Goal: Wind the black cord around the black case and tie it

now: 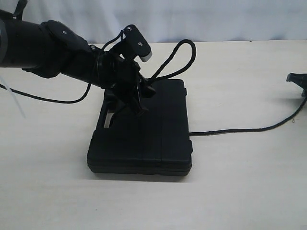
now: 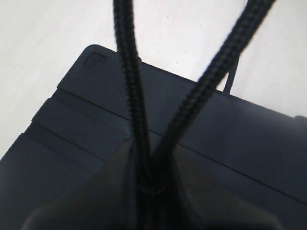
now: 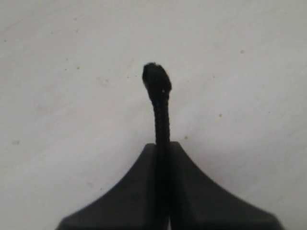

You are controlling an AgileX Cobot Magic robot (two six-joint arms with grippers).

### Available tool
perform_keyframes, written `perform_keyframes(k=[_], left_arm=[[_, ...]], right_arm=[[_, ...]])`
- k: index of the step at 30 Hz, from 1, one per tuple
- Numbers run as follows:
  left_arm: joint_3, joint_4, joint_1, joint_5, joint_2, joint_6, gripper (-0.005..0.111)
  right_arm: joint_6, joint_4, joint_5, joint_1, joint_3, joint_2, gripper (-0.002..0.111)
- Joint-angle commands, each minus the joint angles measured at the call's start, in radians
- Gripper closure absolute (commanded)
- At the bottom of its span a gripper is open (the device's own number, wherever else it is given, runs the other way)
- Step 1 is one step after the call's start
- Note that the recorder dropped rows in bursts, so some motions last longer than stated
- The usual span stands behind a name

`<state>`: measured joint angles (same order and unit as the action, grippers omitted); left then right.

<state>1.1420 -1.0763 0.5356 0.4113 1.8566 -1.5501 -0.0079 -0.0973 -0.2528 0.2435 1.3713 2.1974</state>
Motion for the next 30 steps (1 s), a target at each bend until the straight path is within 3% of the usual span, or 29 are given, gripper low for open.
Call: perform_keyframes(k=[1, 7, 30], left_arm=[[-0.001, -0.006, 0.005, 0.001, 0.001, 0.006, 0.107], [-0.001, -0.006, 0.005, 0.001, 0.001, 0.006, 0.107], [-0.001, -0.005, 0.005, 0.001, 0.001, 0.006, 0.107]], right_arm=[[-0.068, -0.025, -0.052, -0.025, -0.024, -0.089, 0.104], [-0.2, -0.145, -0.035, -0.036, -0.098, -0.187, 0.104], [-0.355, -0.184, -0.088, -0.036, -0.128, -0.281, 0.104]])
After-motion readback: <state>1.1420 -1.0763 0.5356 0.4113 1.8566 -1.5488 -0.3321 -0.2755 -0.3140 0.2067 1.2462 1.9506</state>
